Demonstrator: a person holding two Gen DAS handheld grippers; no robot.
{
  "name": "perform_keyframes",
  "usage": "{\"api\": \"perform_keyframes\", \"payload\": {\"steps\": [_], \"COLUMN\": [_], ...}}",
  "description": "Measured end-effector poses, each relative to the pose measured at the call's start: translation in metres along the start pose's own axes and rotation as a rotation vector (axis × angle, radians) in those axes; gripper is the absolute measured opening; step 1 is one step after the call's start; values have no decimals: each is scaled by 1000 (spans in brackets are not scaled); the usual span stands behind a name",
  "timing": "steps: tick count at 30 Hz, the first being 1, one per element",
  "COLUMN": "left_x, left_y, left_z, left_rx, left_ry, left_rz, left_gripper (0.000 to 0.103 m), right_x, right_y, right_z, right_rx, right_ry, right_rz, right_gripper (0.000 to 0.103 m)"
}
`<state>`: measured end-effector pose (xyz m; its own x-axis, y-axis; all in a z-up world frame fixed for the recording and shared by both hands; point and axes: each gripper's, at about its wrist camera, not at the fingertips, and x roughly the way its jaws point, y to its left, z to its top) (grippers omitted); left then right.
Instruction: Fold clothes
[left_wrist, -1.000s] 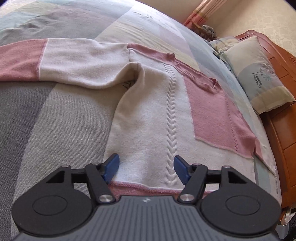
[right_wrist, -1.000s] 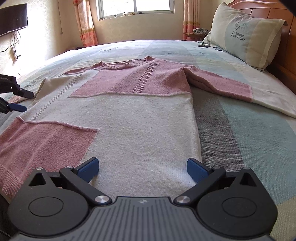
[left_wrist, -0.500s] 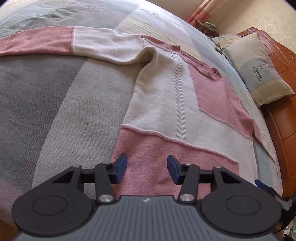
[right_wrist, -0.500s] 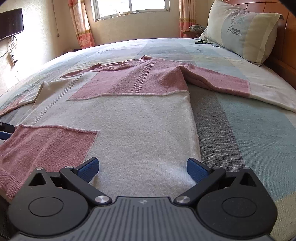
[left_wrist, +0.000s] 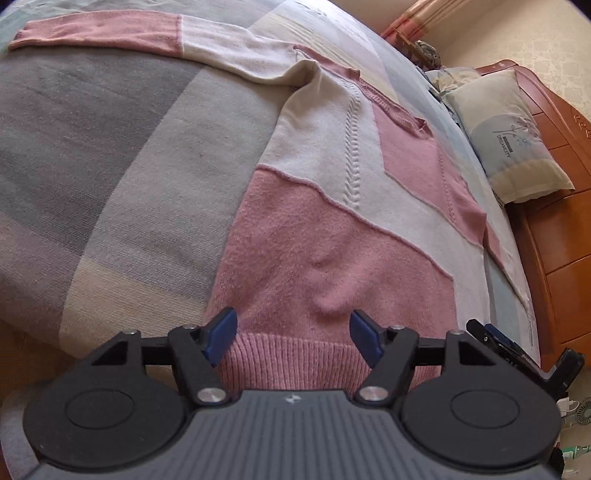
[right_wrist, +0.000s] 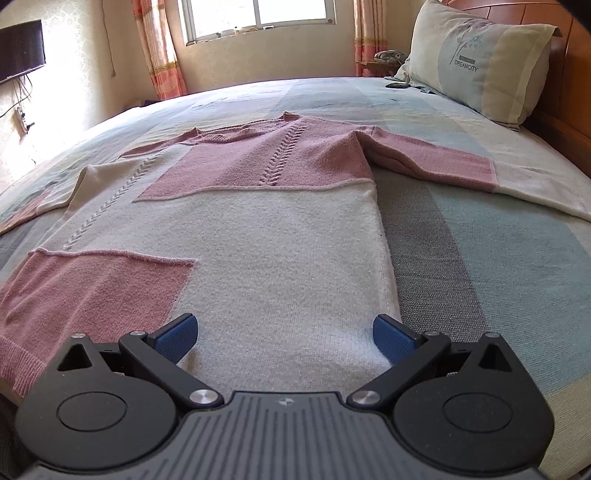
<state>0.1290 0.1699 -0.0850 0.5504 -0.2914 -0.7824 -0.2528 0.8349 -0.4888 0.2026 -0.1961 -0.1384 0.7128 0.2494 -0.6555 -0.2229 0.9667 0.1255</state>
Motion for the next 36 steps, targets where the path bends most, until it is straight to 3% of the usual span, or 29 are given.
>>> {"api": "perform_keyframes", "payload": {"steps": [6, 11, 13, 17, 23, 27, 29, 32, 36], "left_x": [7, 37, 43, 31, 38, 79, 102, 138, 142], "left_y": [-44, -63, -64, -65, -111, -133, -136, -120, -95], "left_z": [12, -13, -26, -30, 28, 72, 86, 101, 103], "left_rx": [137, 288, 331, 334, 466, 486, 505, 489, 482], "left_ry": [-88, -115, -129, -75, -237, -276, -294, -240, -268], "left_rz": [-69, 26, 62, 88, 63, 95, 159, 223, 149], "left_gripper": [72, 71, 77, 77, 83, 83, 83, 85, 90], "right_x": [3, -2, -7, -22, -26, -26, -27, -29, -30], "right_y": [10, 9, 12, 13, 14, 14, 16, 17, 21], "right_z": [-3, -2, -6, -19, -26, -26, -27, -27, -8], "right_rx": [-50, -55, -86, -122, -139, -133, -132, -138, -132], "right_ry": [-5, 24, 45, 51, 27, 23, 20, 29, 75], "right_rz": [-40, -30, -31, -16, -19, -22, -29, -42, -63], "right_gripper": [103, 103, 103, 103, 103, 103, 103, 103, 103]}}
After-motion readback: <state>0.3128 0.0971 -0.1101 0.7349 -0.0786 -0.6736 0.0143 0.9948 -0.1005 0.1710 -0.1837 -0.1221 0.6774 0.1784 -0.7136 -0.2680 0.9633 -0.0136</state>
